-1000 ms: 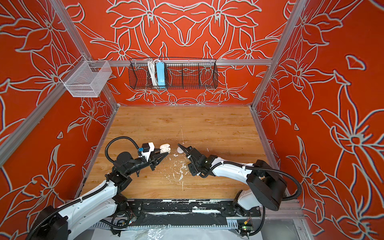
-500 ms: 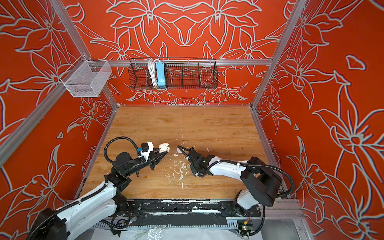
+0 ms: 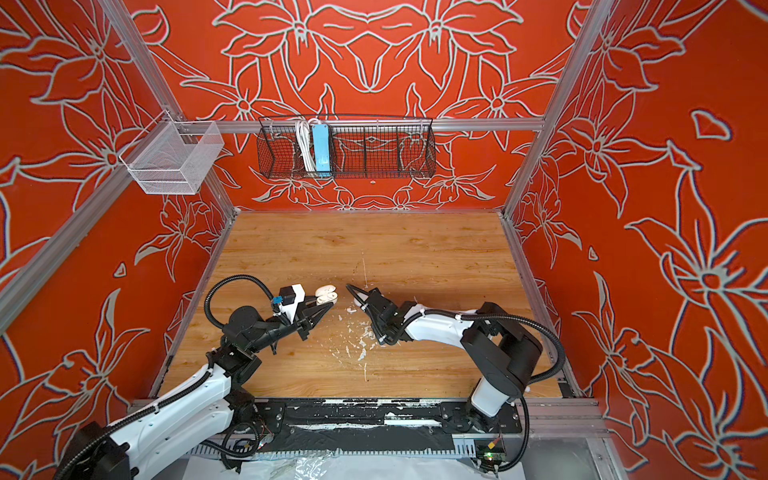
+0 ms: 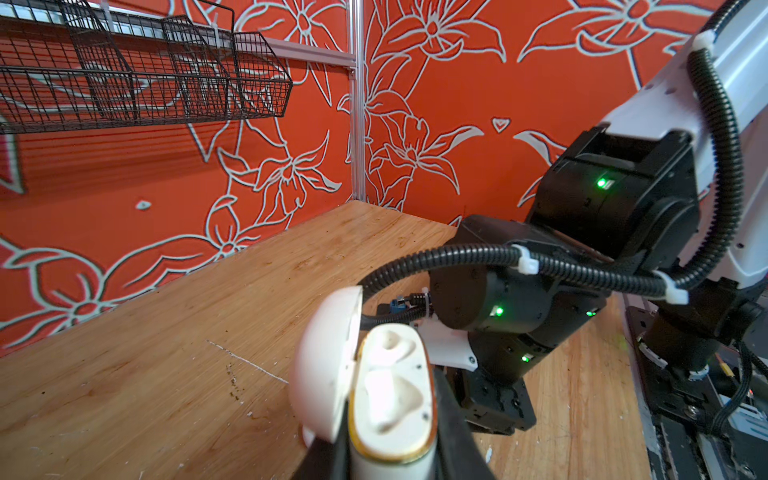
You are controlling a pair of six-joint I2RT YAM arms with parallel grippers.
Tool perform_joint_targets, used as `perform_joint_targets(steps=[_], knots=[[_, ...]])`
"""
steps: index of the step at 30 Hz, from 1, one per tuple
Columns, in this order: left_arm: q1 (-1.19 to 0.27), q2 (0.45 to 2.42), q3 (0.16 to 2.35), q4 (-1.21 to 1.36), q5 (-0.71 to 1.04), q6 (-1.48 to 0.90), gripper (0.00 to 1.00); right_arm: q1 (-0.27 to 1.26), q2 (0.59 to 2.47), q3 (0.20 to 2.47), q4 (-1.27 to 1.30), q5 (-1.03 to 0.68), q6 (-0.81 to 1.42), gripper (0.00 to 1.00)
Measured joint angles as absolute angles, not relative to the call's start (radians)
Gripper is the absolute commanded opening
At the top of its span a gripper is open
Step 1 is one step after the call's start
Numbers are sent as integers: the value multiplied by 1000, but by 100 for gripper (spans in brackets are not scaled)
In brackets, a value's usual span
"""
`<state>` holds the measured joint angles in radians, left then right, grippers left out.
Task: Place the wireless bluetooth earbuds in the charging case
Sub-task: 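Lower the open right gripper over the white earbuds near the disc, then close the right gripper on the white earbud nearest it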
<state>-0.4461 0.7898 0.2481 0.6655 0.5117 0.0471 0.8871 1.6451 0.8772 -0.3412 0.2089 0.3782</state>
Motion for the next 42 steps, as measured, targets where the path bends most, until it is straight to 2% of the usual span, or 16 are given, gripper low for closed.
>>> perform_joint_targets(steps=[10,23,34,39,42], knots=[[-446,755,248,659,506,49,0,887,1642,879,-344,218,378,51],[-446,755,248,635,491,56,0,888,1407,835,-299,166,398,51],[-446,757,248,629,487,64,0,919,1591,894,-306,107,399,48],[-446,757,248,628,487,64,0,931,1602,921,-319,127,398,47],[-446,759,248,628,488,64,0,932,1613,933,-334,146,400,43]])
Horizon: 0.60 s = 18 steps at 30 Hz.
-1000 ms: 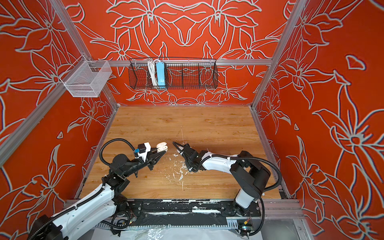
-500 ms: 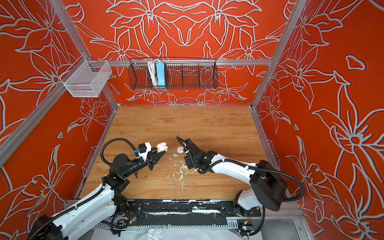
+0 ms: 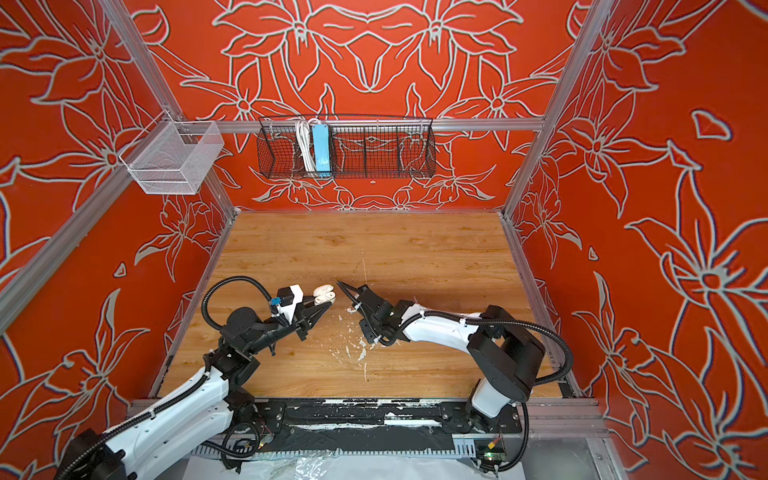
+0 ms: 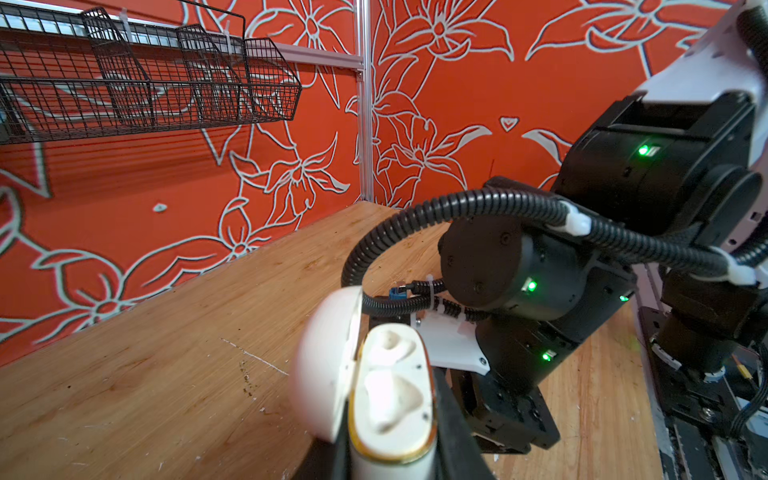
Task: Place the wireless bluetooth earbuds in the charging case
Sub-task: 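Close the right gripper on the white earbud nearest it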
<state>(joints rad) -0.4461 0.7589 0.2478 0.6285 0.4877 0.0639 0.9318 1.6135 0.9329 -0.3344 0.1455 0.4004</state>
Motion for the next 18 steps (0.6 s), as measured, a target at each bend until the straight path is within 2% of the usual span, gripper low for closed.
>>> perform_joint_targets(steps=[18], knots=[[-446,760,248,628,490,64,0,936,1696,969,-380,161,400,41]])
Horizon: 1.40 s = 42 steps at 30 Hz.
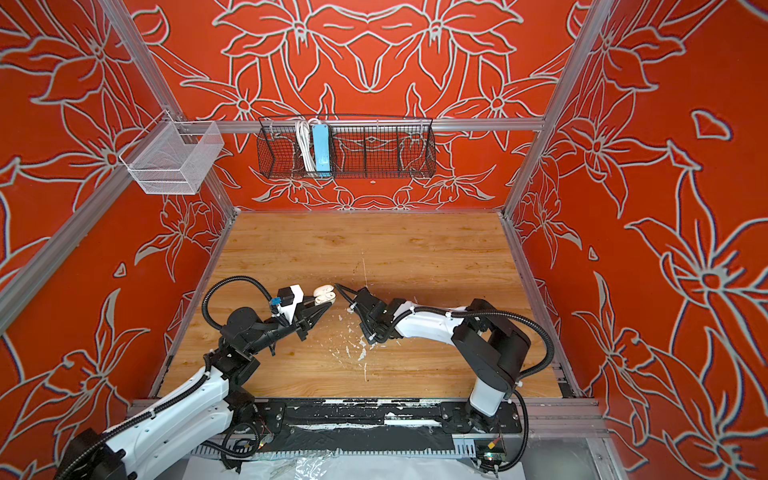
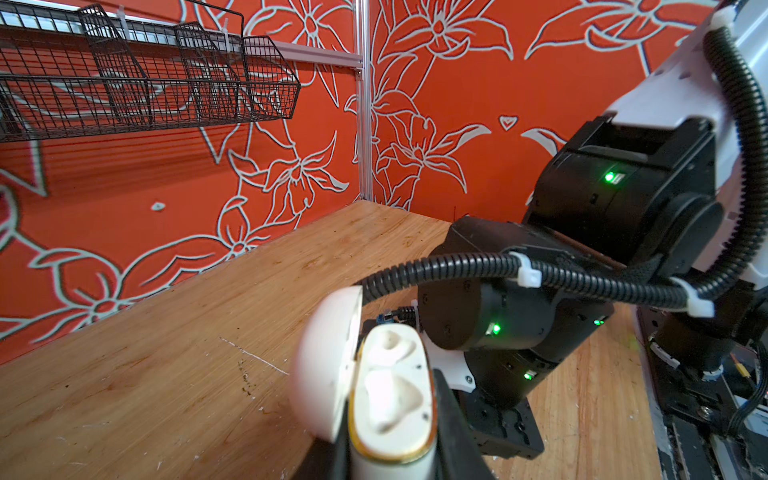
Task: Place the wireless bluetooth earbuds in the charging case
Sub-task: 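Close the right gripper on the white earbud nearest it, then lift the earbud with the right gripper toward the case in the left gripper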
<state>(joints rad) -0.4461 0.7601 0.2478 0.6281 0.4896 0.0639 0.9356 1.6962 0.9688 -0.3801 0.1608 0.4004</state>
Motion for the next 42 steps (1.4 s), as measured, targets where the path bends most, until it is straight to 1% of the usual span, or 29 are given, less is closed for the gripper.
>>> perform_joint_targets(steps=[6,11,21,25,35,38,42], knots=[[-446,755,248,622,490,64,0,945,1719,979,-388,161,401,40],[-446,755,248,621,490,65,0,950,1729,987,-390,161,402,34],[-446,749,248,620,487,67,0,952,1739,1000,-394,162,403,34],[-446,746,248,618,487,67,0,958,1742,1002,-395,167,405,26],[-446,746,248,618,484,67,0,966,1746,1005,-392,176,410,21],[-446,746,248,619,485,67,0,966,1729,992,-382,178,409,21],[-446,748,248,619,489,67,0,970,1627,926,-360,185,408,20]])
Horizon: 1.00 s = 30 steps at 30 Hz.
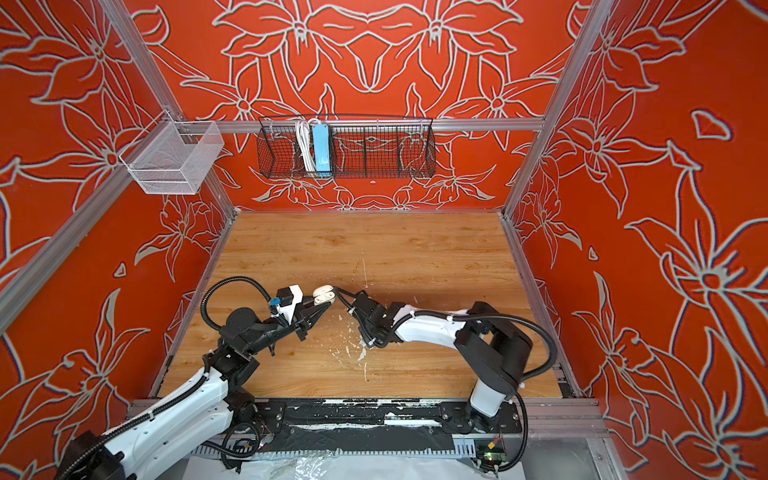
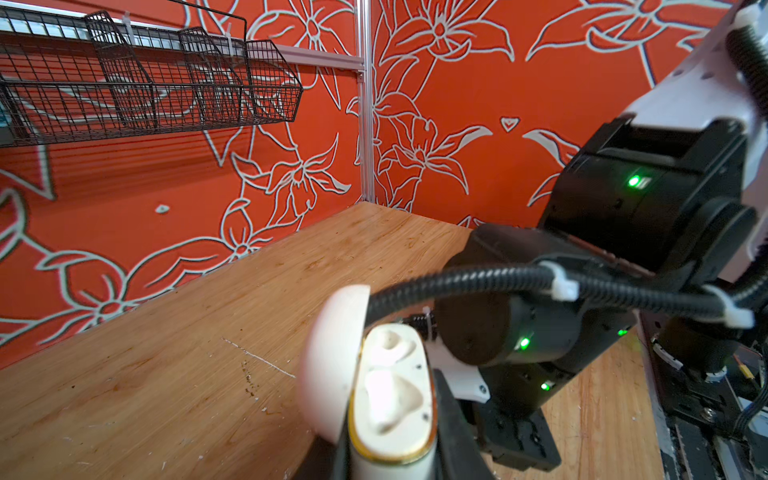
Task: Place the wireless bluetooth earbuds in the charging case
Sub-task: 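Lift the earbud with the right gripper toward the case in the left gripper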
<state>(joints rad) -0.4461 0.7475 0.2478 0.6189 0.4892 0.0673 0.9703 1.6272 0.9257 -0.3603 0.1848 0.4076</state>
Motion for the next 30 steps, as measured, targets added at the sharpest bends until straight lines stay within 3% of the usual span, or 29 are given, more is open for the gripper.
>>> perform_joint_targets(steps=[19,25,30], knots=[[-447,762,244,660,556,64,0,1032,835,576,-64,192,410,16],[-450,762,229,694,579,57,0,1073,760,487,141,193,456,15],[-452,780,210,744,614,39,0,1085,818,432,360,184,450,14]])
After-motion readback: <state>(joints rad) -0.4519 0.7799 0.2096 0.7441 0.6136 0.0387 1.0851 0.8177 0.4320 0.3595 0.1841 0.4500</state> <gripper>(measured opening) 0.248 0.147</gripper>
